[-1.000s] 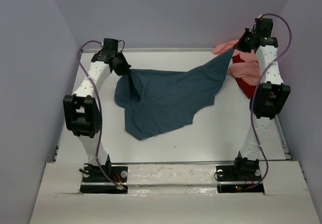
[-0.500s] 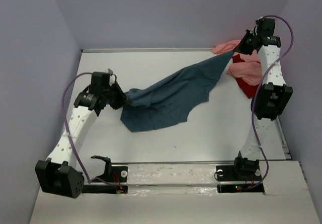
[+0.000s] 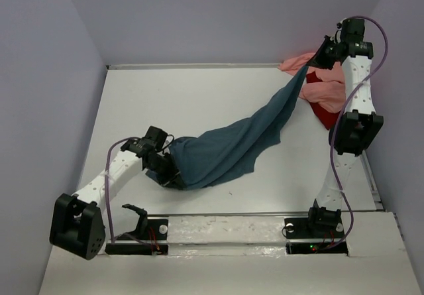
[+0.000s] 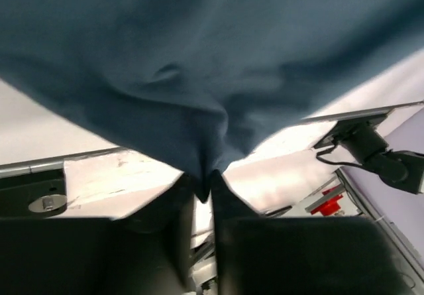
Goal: Fold and stack the t-shirts
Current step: Flatten out the tshirt
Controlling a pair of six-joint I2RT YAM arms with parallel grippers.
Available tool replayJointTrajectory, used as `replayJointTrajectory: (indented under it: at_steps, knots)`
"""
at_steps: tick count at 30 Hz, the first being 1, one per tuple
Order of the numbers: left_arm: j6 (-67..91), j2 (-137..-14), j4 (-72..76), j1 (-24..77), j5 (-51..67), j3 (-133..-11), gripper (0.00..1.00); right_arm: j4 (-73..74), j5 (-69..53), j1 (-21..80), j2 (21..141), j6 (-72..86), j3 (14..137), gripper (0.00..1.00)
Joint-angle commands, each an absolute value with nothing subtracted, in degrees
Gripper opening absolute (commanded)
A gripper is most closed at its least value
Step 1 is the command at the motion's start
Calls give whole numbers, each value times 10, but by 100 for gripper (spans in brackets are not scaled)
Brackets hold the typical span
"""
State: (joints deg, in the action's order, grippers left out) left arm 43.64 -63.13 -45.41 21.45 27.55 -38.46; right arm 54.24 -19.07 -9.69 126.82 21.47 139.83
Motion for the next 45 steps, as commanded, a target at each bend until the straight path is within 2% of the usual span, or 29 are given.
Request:
replayJointTrajectory:
  at_steps: [1,2,4,7,8,12,22,30,42,45]
  knots:
    - [400,-691,-460,218,284,-484,29,556,-209,-101,1270,214,1413,0]
    - [383,-706,-478,217,271,-532,49,556,-214,-101,1267,214,1410,0]
    - [370,-737,-495,217,226,-621,68,556,-217,-101,1263,212,1401,0]
    - [366,-765,-510,216,147,-737,84,555,-221,-101,1255,208,1390,0]
    - [365,-773,-508,215,132,-759,86,555,-221,-101,1254,207,1387,0]
    - [360,-816,-486,202,119,-811,87,552,-222,-101,1250,207,1379,0]
    - [315,-877,-425,182,104,-744,84,545,-235,-101,1247,208,1372,0]
    - [265,-947,-406,134,91,-774,83,539,-237,-101,1244,207,1362,0]
    - [232,-1020,-387,122,101,-798,78,538,-235,-101,1242,201,1361,0]
    - [226,-1029,-387,122,109,-799,74,538,-232,-101,1242,201,1363,0]
